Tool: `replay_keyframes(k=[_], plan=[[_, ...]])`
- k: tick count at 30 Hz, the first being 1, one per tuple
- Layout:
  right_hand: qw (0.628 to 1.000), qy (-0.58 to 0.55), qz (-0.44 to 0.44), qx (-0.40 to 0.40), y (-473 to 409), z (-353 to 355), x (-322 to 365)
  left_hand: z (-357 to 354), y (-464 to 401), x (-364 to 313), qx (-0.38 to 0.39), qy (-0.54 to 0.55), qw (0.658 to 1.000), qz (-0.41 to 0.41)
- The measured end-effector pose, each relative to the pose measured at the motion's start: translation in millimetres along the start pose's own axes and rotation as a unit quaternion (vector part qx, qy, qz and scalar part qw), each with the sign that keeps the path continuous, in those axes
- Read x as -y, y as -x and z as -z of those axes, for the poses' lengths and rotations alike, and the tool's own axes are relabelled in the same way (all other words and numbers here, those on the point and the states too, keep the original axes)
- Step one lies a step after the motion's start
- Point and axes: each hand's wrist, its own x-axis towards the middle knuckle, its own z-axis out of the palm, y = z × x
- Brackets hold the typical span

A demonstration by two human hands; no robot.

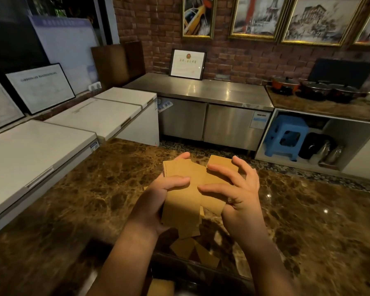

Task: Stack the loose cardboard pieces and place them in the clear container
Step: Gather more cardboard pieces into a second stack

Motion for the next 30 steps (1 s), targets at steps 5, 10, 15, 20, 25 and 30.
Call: replay_keyframes(k=[5,10,15,20,25,30], plan=[[0.995,0.090,0.050,0.011,-1,1,-10,4,-3,0,-0.039,-0.025,0.998,-0.033],[0.991,0.051,-0.039,-0.114,8,2,-8,-2,-10,4,-0.131,0.043,0.989,-0.045],[0.863,-0.374,-0.335,-0.052,10,14,-4,-1,-20,6,-0.219,0.094,0.960,-0.147],[0.814,-0.450,-0.363,0.048,9,-1,10,-10,-26,11,-0.272,0.063,0.936,-0.213],[0.823,-0.440,-0.357,-0.031,9,-12,9,-14,-27,15,-0.307,-0.070,0.914,-0.256],[0.782,-0.473,-0.399,-0.075,2,-10,5,-9,-30,15,-0.266,-0.059,0.942,-0.197]])
